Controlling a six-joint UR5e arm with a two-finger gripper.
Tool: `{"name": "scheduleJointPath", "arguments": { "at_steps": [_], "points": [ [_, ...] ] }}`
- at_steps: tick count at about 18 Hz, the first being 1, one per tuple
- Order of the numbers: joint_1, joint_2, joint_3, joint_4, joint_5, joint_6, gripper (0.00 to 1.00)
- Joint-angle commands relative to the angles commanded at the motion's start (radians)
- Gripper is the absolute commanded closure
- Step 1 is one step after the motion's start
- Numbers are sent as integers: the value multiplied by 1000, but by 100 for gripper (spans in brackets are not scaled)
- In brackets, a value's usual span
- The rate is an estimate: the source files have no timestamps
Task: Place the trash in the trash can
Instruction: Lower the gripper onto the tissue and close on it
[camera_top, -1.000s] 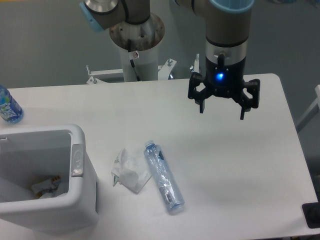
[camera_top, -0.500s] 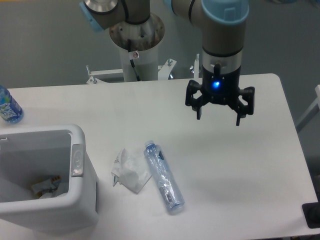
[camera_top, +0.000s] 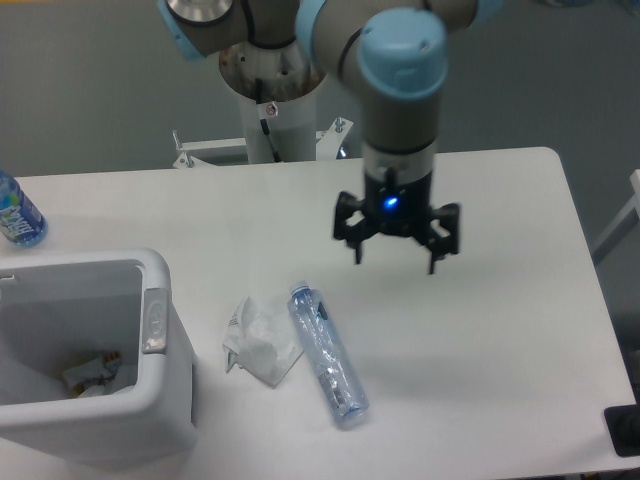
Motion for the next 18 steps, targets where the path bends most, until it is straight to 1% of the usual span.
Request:
{"name": "scheduleJointPath", "arguments": {
  "at_steps": [2, 4, 7, 10, 13, 16, 18],
  "points": [
    [-17, -28, -29, 3, -52, -21, 0],
    [-37, -57, -37, 6, -65, -49, 0],
    [-77, -106, -38, 52, -66, -103, 0],
    [-98, -160, -37, 81, -68, -141, 0],
    [-115, -186, -35, 115, -68, -166, 0],
    [-123, -218, -35, 129, -68, -169, 0],
    [-135, -236, -35, 161, -68, -186, 0]
  ]
}}
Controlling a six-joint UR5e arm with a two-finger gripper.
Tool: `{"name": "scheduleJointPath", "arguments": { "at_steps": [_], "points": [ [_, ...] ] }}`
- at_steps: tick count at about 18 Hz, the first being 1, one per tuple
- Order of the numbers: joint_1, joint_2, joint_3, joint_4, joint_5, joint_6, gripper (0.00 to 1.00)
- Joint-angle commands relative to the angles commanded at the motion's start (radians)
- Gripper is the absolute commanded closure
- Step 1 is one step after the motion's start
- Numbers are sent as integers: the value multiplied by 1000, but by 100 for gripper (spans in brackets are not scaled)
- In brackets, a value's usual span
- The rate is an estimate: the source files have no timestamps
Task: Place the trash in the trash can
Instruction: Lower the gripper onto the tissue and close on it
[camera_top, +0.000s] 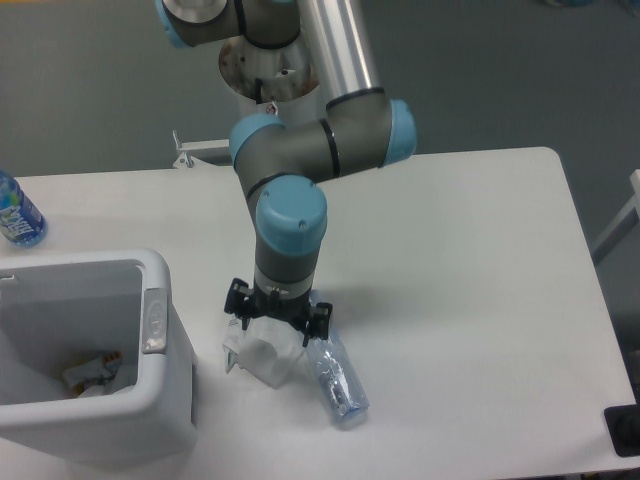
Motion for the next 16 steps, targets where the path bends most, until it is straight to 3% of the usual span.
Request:
{"name": "scheduleJointPath", "arguments": {
  "at_steps": [4, 5, 7, 8, 11, 16],
  "points": [
    [-3, -26, -2, 29, 2, -14, 0],
    [-8, -28, 0, 29, 2, -17, 4],
    [-9, -29, 0, 28, 5, -35, 30],
    [-9, -29, 2, 29, 5, -43, 36],
    [-11, -29, -2, 29, 5, -46, 46],
    [-11, -29, -3, 28, 5, -45, 53]
  ]
}}
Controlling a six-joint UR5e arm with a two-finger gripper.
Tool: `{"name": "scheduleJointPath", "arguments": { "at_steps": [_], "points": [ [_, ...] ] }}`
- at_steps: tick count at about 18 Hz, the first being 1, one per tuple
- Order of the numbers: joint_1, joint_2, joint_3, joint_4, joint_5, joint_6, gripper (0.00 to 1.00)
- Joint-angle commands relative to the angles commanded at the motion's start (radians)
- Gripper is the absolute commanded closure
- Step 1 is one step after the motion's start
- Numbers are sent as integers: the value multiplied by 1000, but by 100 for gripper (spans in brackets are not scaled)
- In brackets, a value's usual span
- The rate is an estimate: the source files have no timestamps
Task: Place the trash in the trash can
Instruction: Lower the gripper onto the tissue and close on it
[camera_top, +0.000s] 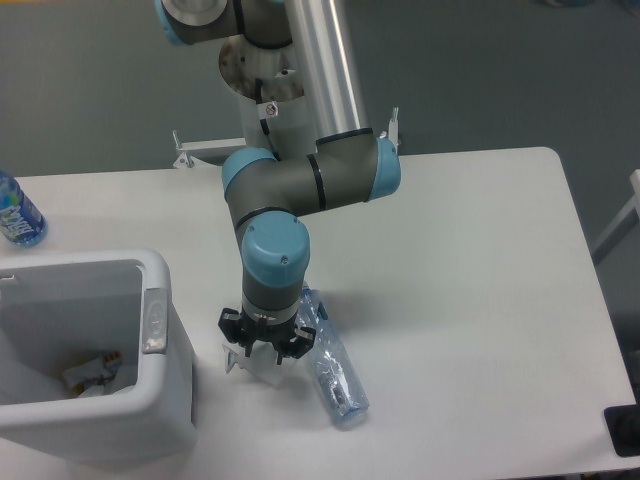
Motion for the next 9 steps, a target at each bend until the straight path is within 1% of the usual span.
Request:
{"name": "scheduleJointPath", "arguments": {
  "at_steps": [1, 7, 9],
  "points": [
    [0, 0, 0, 0, 2, 0, 54],
    [-2, 2, 0, -2, 3, -3, 80],
    [-2, 8, 0, -2, 3, -3, 92]
  ]
}}
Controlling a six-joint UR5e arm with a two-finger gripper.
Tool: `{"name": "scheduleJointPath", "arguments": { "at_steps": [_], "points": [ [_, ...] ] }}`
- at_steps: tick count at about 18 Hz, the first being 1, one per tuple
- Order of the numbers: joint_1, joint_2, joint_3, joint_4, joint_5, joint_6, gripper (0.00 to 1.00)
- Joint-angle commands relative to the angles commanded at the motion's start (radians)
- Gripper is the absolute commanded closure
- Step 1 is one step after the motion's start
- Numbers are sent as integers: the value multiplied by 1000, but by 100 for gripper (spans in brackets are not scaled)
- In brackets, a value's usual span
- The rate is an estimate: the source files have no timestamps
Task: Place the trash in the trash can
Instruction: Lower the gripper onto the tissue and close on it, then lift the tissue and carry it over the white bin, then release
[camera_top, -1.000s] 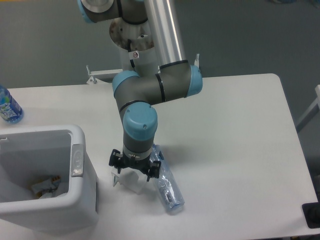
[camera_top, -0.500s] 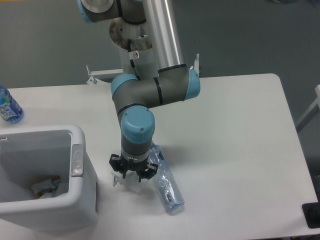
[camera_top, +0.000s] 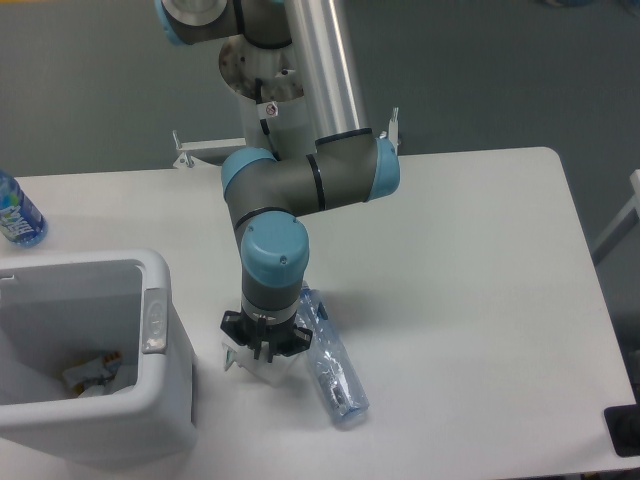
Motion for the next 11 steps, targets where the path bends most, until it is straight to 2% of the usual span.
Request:
{"name": "scheduleJointPath", "arguments": {
  "at_steps": [2, 5, 8, 11],
  "points": [
    [0, 5, 0, -3, 0, 0, 99],
    [-9, 12, 0, -6, 0, 2, 100],
    [-9, 49, -6, -11, -9, 8, 100],
    [-3, 109, -9, -11, -12, 9, 100]
  ]
}}
